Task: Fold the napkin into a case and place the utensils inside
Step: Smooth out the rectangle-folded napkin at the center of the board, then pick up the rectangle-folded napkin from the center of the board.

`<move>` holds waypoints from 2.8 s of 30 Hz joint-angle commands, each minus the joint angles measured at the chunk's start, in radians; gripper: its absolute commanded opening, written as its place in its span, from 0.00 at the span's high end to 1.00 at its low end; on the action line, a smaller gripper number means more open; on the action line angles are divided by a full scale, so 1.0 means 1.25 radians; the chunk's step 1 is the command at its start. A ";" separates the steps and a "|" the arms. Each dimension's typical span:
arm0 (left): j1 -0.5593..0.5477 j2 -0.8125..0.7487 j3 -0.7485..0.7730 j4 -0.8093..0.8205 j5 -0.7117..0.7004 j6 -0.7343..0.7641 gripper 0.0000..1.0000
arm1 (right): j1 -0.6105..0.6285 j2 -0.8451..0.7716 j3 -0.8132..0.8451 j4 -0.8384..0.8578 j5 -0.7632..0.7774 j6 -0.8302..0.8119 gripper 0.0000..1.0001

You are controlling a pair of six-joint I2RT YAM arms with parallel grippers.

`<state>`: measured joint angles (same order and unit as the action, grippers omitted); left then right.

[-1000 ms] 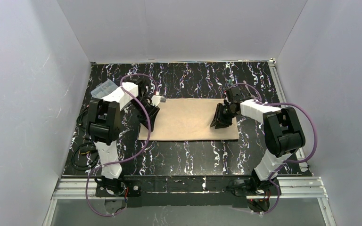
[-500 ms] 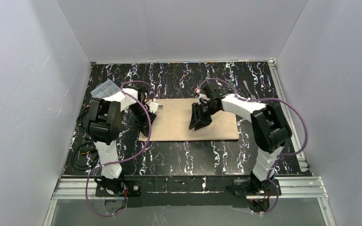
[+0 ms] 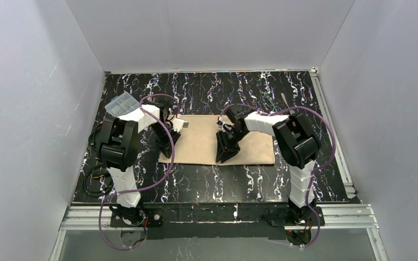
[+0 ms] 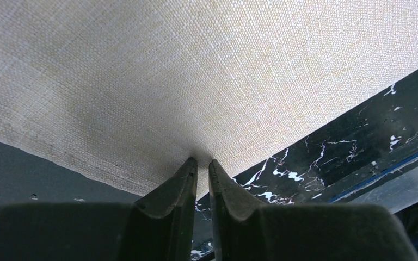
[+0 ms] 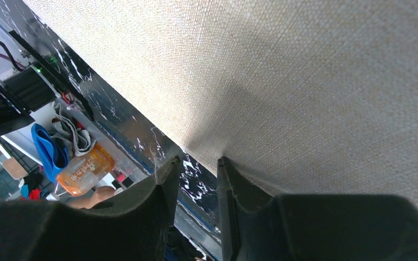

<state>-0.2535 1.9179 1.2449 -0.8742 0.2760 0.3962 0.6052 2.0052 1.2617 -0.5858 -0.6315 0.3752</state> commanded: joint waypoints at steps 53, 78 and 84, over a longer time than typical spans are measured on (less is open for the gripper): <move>-0.017 -0.005 0.028 0.029 -0.084 0.037 0.85 | -0.476 -0.348 -0.108 -0.286 0.374 -0.004 0.43; 0.025 -0.044 0.117 -0.068 -0.107 0.077 0.57 | -0.445 -0.469 -0.474 0.045 0.287 0.227 0.50; 0.030 -0.014 0.056 0.008 -0.148 0.108 0.60 | -0.444 -0.495 -0.474 0.052 0.328 0.242 0.59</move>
<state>-0.2180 1.8790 1.3586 -0.9169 0.1421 0.4877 0.0463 1.4189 0.6777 -0.5701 -0.2855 0.6487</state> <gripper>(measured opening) 0.404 0.439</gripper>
